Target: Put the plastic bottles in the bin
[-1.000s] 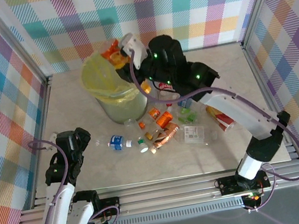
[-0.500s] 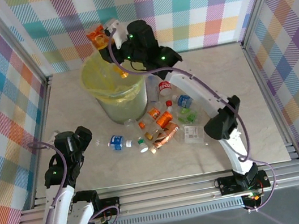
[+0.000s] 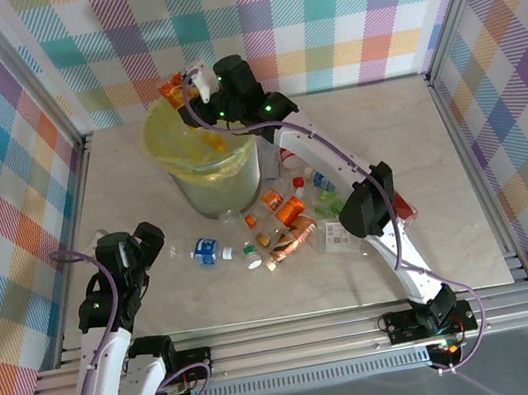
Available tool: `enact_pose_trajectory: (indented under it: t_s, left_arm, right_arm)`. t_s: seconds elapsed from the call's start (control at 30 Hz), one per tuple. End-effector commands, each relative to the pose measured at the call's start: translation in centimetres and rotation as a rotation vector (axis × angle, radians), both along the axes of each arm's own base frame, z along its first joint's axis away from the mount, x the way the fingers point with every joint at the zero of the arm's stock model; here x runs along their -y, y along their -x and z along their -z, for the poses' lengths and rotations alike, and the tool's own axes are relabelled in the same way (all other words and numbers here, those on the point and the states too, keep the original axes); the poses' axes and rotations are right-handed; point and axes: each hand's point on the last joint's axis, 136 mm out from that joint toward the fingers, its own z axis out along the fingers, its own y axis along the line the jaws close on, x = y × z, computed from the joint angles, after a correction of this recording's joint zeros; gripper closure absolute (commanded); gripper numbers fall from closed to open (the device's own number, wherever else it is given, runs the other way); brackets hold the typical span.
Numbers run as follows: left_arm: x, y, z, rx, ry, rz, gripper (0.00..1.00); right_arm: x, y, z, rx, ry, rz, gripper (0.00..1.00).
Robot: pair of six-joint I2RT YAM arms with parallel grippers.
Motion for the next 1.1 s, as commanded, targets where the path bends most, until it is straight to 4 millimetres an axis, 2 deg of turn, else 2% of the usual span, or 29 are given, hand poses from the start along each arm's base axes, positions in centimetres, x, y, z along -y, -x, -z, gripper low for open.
enact_pose_trajectory:
  t_s: [0.0,0.1,0.57,0.67,0.77,0.83,1.0,1.07]
  left_arm:
    - [0.3,-0.6,-1.7,0.055,0.008,0.014,0.0]
    - [0.3,-0.7,-1.6,0.049,0.008,0.017,0.0]
    - [0.6,-1.0,-1.8,0.03,0.017,0.031,0.0]
    - [0.7,-0.8,-1.6,0.014,0.021,0.035,0.0]
    - [0.7,-0.3,-1.2,-0.011,0.029,0.029,0.0]
    - [0.8,-0.2,-1.1,-0.02,0.041,0.025,0.0]
    - [1.1,0.4,-0.7,-0.045,0.08,0.018,0.0]
    - [1.2,0.6,-0.6,-0.05,0.094,0.012,0.0]
  right_arm:
    - [-0.2,0.1,-0.9,0.029,-0.021,-0.043,0.98]
    - [-0.3,-0.2,0.7,0.017,0.007,-0.047,0.96]
    - [-0.5,-0.9,4.4,-0.011,0.077,-0.052,0.84]
    - [-0.5,-1.0,4.7,-0.013,0.081,-0.049,0.79]
    - [-0.3,-1.2,4.9,-0.011,0.088,-0.044,0.68]
    - [-0.2,-1.2,5.0,-0.013,0.092,-0.045,0.66]
    - [0.0,-1.2,4.3,-0.001,0.086,-0.044,0.59]
    - [0.1,-1.2,3.9,0.005,0.083,-0.041,0.53]
